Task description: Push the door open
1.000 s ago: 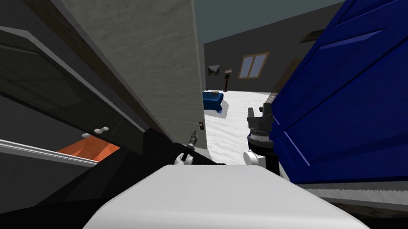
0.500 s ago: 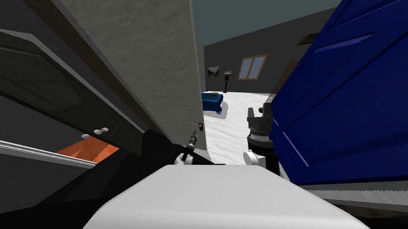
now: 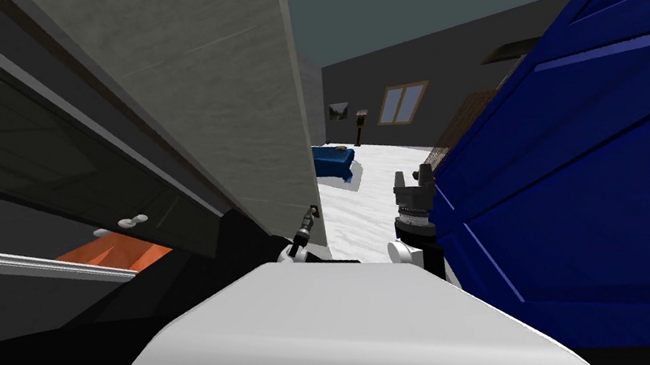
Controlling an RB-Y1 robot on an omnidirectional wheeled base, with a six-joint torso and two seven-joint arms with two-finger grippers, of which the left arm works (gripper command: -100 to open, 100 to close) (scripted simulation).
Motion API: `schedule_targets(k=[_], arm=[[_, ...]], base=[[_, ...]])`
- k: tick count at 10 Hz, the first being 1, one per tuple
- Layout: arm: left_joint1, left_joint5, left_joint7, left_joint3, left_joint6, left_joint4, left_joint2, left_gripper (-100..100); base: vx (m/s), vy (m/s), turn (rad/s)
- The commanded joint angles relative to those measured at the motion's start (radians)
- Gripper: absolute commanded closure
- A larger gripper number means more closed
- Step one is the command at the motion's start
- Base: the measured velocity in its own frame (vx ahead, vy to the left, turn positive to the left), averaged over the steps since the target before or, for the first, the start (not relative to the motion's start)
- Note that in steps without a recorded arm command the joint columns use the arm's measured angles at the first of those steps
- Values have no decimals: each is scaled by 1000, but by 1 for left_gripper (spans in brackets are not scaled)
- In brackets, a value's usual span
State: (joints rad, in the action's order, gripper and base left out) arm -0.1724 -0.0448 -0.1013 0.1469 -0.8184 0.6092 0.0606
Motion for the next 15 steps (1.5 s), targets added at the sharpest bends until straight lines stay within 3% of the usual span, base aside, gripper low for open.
schedule_targets(k=[1, 2, 3, 8, 12, 14, 15], arm=[[0, 2, 3, -4, -5, -3, -5, -100], [-1, 1, 2, -2, -3, -4, -3, -100], [-1, 1, 2, -2, -3, -4, -3, 100], [-1, 1, 2, -2, -3, -4, -3, 100], [-1, 18, 15, -33, 0, -9, 9, 100], [-1, 18, 15, -33, 0, -9, 9, 100], [-2, 29, 23, -54, 1, -11, 15, 100]], base=[[233, -44, -24], [103, -21, 11], [-25, 1, -2], [-17, 4, -3], [165, -60, 28], [102, -36, 6], [140, -58, 41]])
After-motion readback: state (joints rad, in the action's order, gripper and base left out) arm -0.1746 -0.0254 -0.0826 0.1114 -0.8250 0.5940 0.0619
